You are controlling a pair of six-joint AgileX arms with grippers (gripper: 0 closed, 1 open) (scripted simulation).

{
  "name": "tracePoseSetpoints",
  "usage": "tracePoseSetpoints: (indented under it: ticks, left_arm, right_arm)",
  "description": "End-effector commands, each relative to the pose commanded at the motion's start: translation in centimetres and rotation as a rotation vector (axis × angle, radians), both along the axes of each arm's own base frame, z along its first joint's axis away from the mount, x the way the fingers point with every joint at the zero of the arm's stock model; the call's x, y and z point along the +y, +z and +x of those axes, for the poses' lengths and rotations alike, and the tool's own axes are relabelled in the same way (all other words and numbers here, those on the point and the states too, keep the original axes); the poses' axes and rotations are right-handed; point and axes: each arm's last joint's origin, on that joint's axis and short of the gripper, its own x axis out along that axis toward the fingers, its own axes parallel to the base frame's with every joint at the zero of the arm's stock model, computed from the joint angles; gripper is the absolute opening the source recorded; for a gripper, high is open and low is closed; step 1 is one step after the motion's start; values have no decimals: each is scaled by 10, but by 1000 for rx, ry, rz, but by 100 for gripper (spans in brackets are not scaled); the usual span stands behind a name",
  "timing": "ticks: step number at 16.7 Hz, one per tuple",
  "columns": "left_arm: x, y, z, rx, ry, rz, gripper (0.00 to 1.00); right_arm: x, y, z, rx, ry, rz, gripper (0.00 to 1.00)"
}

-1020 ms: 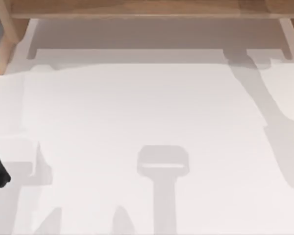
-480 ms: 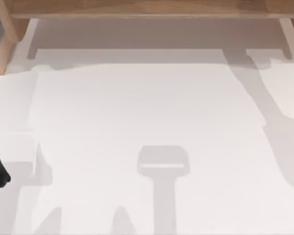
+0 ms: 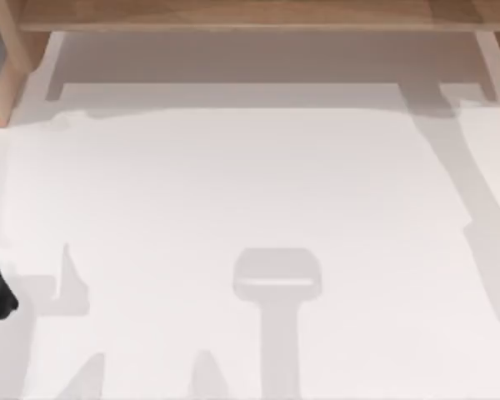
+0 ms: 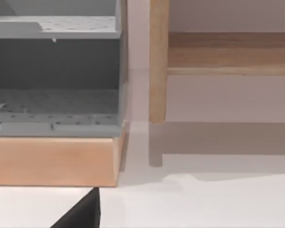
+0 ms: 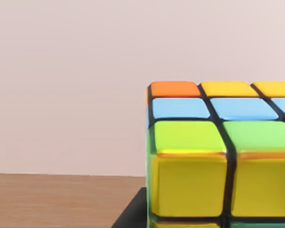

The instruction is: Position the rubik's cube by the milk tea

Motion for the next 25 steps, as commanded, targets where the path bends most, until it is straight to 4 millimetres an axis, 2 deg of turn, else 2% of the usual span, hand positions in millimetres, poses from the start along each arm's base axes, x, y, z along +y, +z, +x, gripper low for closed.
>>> tracePoseSetpoints:
  ticks: [3,5,6,8,9,11,13,14,16,19,25]
  left_arm:
    - [0,0,0,0,0,0,100]
    - [0,0,0,0,0,0,100]
    - [0,0,0,0,0,0,100]
    - [0,0,0,0,0,0,100]
    - [0,0,0,0,0,0,100]
    - [0,0,0,0,0,0,100]
    - [0,0,0,0,0,0,100]
    - [0,0,0,0,0,0,100]
    - [0,0,0,0,0,0,100]
    - [0,0,0,0,0,0,100]
    - [0,0,0,0,0,0,100]
  right_arm:
    - [-51,34,-31,-16,-58,-73,0]
    - [-87,38,-53,58,-119,-130,0]
    - [-102,32,-62,126,-146,-155,0]
    - [-125,-1,-74,345,-171,-185,0]
    - [-134,-28,-76,490,-168,-188,0]
    - [-147,-94,-83,824,-141,-171,0]
    - [-156,-161,-98,1158,-96,-127,0]
    - [-159,-188,-108,1302,-73,-99,0]
    - [-164,-228,-129,1524,-35,-37,0]
    - [-170,-254,-147,1683,-18,27,0]
    - [-169,-254,-147,1686,-18,27,0]
